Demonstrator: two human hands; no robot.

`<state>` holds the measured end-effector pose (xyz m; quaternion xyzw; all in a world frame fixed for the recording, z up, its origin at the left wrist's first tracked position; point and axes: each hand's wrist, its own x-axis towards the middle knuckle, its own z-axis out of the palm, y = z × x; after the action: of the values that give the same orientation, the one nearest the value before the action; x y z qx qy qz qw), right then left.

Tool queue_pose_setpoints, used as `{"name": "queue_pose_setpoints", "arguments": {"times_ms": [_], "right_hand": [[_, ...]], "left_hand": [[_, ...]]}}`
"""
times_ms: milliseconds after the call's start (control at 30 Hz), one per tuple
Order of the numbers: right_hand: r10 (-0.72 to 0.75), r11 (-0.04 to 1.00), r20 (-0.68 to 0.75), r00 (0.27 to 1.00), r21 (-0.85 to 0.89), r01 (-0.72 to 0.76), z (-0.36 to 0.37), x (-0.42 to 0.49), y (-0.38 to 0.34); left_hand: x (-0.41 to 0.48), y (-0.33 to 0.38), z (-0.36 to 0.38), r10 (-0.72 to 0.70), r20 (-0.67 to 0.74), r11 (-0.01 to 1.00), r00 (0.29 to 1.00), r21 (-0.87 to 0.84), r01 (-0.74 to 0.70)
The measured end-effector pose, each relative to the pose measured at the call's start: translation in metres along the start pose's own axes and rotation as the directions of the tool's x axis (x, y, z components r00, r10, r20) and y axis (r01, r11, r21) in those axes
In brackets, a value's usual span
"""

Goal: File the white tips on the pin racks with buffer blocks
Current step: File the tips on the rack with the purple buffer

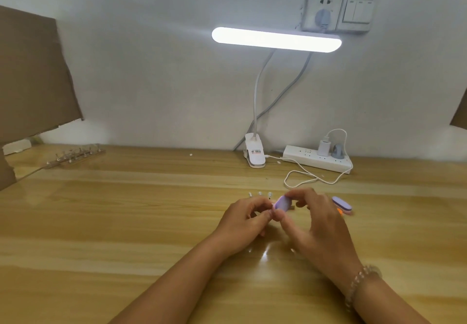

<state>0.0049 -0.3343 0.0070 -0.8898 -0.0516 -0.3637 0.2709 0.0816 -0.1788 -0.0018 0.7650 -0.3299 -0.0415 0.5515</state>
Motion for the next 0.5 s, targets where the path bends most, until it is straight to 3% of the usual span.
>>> {"name": "queue_pose_setpoints", "arguments": {"times_ms": [67,200,367,500], "right_hand": [[-0.066,0.998,0.054,0.996,-0.018,0.068,0.004,-0.002,-0.006],[0.073,0.996,-0.01,0.997,-0.048,-0.073,-0.001,0.006,0.001],[-0.039,0.999,0.06,0.997,-0.009,0.04,-0.001,-0.001,-0.002],[0.134,0.991,0.046,0.99,0.019,-0.135,-0.001,0.006,0.004]], "left_hand": [[0.001,-0.001,-0.001,0.002,0.002,1.0,1.0,0.019,-0.002],[0.001,-0.004,-0.001,-0.012,-0.02,0.997,1.0,0.07,0.013],[0.001,-0.004,0.0,-0.038,-0.022,0.997,0.999,0.068,0.039],[0.0,0.0,-0.001,-0.051,-0.002,0.996,0.999,0.068,0.051]]}}
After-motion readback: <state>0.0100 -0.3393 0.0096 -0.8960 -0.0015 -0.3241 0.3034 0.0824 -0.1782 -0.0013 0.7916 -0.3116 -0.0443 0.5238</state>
